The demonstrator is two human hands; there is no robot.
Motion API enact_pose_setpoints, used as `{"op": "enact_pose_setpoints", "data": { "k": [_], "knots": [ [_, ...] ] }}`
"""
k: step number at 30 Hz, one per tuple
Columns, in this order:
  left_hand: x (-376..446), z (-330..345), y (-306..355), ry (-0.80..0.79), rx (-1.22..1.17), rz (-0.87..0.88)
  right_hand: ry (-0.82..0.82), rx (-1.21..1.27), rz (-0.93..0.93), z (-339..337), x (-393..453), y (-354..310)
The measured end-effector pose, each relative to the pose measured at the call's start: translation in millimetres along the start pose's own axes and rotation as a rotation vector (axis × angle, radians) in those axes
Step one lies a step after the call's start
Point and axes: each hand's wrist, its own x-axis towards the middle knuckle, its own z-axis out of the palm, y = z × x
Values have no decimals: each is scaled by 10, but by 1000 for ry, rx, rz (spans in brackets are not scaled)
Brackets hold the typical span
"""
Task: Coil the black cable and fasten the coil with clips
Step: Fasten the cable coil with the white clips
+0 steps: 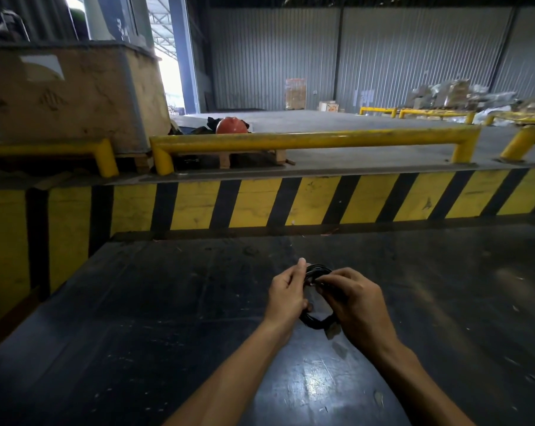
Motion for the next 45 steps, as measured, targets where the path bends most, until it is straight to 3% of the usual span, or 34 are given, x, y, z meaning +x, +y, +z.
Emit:
{"op": "enact_pose_setpoints", "data": {
  "k": [11,20,26,31,38,40,45],
  "knots": [
    [-7,13,-85,52,143,76,-50,53,28,-45,-26,109],
    [-103,-31,-221,-28,244,222,-102,441,405,-53,-38,293],
    [-171,-89,-441,-81,326,278,-140,551,494,24,-149,249],
    [-254,-121,-431,-163,205,112,-70,612,532,137,-245,204],
    [-375,-359,-590,-326,-286,-304,12,753,686,209,-298,213],
    [-415,-419,-698,-369,-313,-383,48,810,751,231,-307,263],
    [-386,-453,-800,-276,-232,-407,10,794,841,320,-393,383]
  ]
}}
